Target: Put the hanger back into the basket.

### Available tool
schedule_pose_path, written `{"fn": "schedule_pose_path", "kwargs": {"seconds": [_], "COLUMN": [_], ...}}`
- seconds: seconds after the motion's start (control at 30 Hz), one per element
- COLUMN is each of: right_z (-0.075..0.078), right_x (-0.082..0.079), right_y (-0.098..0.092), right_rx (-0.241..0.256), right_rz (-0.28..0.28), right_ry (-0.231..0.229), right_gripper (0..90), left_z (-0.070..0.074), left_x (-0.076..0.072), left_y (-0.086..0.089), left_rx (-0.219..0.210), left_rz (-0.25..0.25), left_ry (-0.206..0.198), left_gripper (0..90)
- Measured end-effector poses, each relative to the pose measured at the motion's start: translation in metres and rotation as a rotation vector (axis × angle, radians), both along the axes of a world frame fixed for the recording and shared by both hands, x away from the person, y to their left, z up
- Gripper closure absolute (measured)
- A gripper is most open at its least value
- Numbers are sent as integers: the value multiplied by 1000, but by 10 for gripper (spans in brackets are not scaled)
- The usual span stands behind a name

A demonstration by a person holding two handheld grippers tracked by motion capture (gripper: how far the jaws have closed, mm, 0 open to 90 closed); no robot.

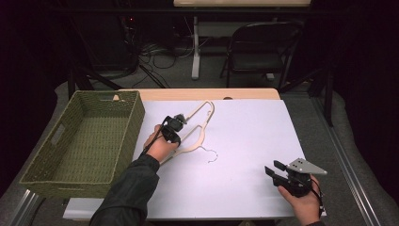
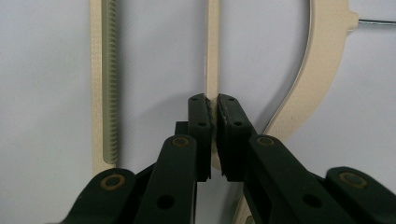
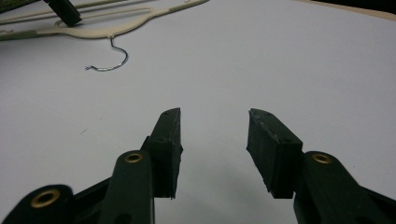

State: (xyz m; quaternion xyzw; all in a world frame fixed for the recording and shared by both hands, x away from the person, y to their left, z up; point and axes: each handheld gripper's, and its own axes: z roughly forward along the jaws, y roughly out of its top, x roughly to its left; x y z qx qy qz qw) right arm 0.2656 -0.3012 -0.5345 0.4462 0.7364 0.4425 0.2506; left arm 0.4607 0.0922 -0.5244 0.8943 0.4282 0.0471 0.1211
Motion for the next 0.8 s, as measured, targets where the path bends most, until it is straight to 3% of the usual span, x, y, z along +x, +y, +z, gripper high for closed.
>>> {"fn": "schedule_pose_path", "kwargs": {"seconds": [0.5,0.8], "right_z": [0,0], "right_x": [0,0], "right_y": [0,2], "right_rx": [-2,0], "right_rz": [3,17], "right_ry": [4,-5], "right_gripper": [546,545], "left_z": [9,28], "left_x": [-8,-22], "left_y": [-1,1], "left_rx": [-63,-146], "left_rz": [-19,-55], "left_ry": [0,6], "left_gripper": [853,852]}}
